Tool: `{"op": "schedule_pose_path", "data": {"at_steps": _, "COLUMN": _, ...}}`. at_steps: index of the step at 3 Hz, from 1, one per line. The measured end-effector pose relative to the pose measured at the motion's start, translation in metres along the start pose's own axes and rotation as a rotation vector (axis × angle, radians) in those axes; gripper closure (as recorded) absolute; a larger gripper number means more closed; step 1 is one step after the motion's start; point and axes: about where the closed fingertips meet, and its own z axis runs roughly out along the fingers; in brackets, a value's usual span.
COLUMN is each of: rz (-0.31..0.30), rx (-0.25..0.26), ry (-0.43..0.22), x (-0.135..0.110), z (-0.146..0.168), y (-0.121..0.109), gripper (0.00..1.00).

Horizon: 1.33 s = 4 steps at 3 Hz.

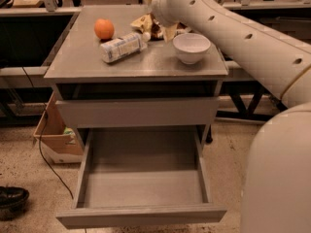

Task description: Pick blue plastic bottle from middle drawer and place on counter

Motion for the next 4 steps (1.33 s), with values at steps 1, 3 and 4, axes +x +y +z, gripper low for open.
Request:
{"op": "schedule_pose_path", "data": {"at_steps": 1, "rz": 0.037, "rx": 0.054, "ry": 0.047, "x": 0.024, "z": -0.036, "y": -0.015, "gripper": 0.0}}
{"op": "schedule_pose_path", "data": {"at_steps": 3, "rz": 0.139, "rx": 0.186, "ry": 0.133, "x": 0.065, "z": -0.084, "y": -0.035, "gripper": 0.0}}
{"op": "schedule_pose_path", "data": {"at_steps": 4, "rz": 0.139, "rx": 0.186, "ry": 0.133, "x": 0.065, "z": -0.084, "y": -0.035, "gripper": 0.0}}
